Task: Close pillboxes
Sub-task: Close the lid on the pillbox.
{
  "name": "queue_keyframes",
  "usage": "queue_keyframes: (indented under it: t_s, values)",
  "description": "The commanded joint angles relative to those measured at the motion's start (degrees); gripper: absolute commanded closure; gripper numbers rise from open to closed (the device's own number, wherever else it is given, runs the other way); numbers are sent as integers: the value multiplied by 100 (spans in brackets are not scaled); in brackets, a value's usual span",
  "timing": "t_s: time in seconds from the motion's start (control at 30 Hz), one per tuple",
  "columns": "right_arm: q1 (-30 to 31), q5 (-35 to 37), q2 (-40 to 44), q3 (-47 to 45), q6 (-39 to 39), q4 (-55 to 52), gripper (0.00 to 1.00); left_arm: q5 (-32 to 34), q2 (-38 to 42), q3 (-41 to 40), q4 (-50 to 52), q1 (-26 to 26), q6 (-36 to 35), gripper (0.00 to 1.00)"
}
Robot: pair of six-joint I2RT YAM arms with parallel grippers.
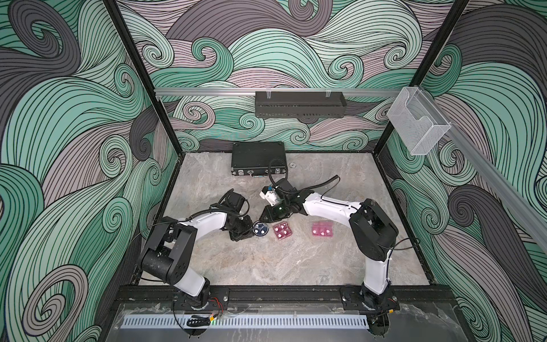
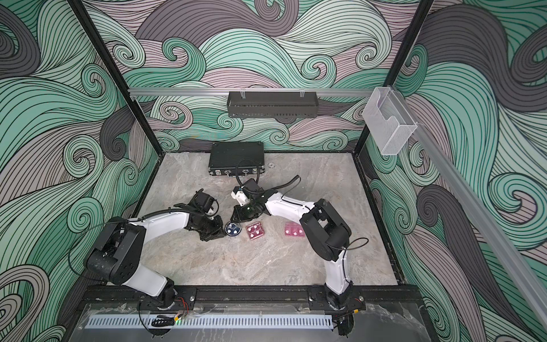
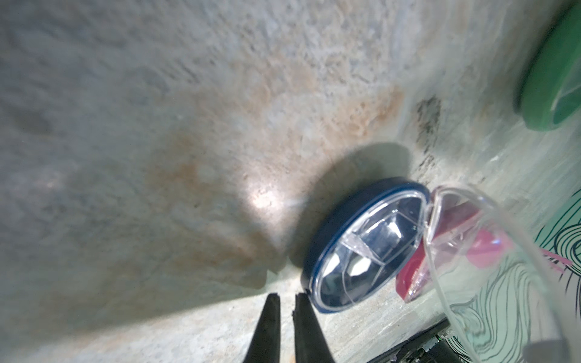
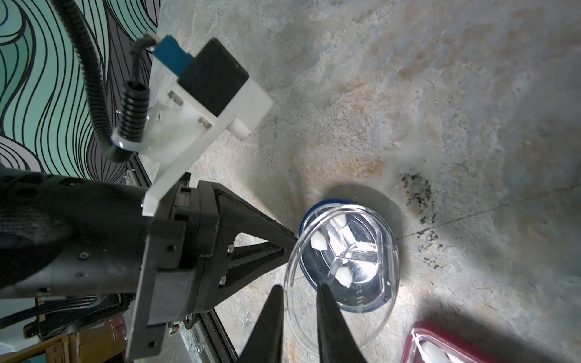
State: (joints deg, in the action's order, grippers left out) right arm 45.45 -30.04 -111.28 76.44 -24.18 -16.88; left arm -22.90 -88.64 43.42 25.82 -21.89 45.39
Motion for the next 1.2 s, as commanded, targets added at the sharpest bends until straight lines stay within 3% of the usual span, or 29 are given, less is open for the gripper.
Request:
queue_keyframes:
  t_s: [0.0,0.9,1.17]
  values:
    - [50,127,-265,-22,86,-191,79,83,24,211,107,-15,-83,87]
    - [323,412,-625,715,372,-897,77,316,271,357,517,61,-203,87]
    - [399,453,-898,840,429,-973,79,469,677,413,856,389,-276,85]
